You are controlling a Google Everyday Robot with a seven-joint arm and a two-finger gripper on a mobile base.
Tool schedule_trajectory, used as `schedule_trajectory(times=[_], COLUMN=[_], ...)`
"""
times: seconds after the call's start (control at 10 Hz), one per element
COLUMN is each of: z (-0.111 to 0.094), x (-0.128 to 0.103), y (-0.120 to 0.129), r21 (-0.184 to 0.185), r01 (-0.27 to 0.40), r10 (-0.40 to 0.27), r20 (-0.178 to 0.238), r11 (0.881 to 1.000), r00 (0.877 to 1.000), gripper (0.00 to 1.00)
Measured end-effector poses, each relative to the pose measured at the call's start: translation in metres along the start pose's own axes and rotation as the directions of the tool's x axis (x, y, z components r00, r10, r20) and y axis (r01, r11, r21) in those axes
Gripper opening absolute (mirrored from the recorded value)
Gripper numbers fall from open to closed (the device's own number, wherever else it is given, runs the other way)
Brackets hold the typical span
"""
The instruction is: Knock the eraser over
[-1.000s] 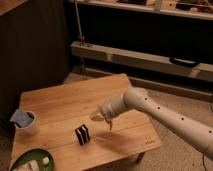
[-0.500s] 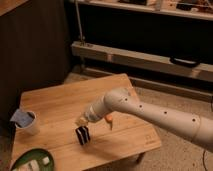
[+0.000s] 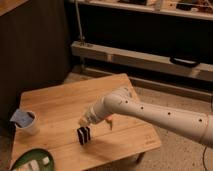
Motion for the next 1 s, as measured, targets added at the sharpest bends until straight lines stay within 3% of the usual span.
schedule_trajectory(times=[0.3,0.6,1.0], z=[-0.015,-0.031,-0.033], x=[-0.006,-0.007,-0.005], y=[-0.010,-0.038,-0.033], r21=[0.023,0.044,0.032], r01=[-0.012,0.000,0.005], r10=[0.012,-0.003,-0.007], r20=[0.019,0.076,0.062], r11=[1.000,0.999,0.999], r00=[1.000,0.997,0.998], gripper=[0.00,0.00,0.00])
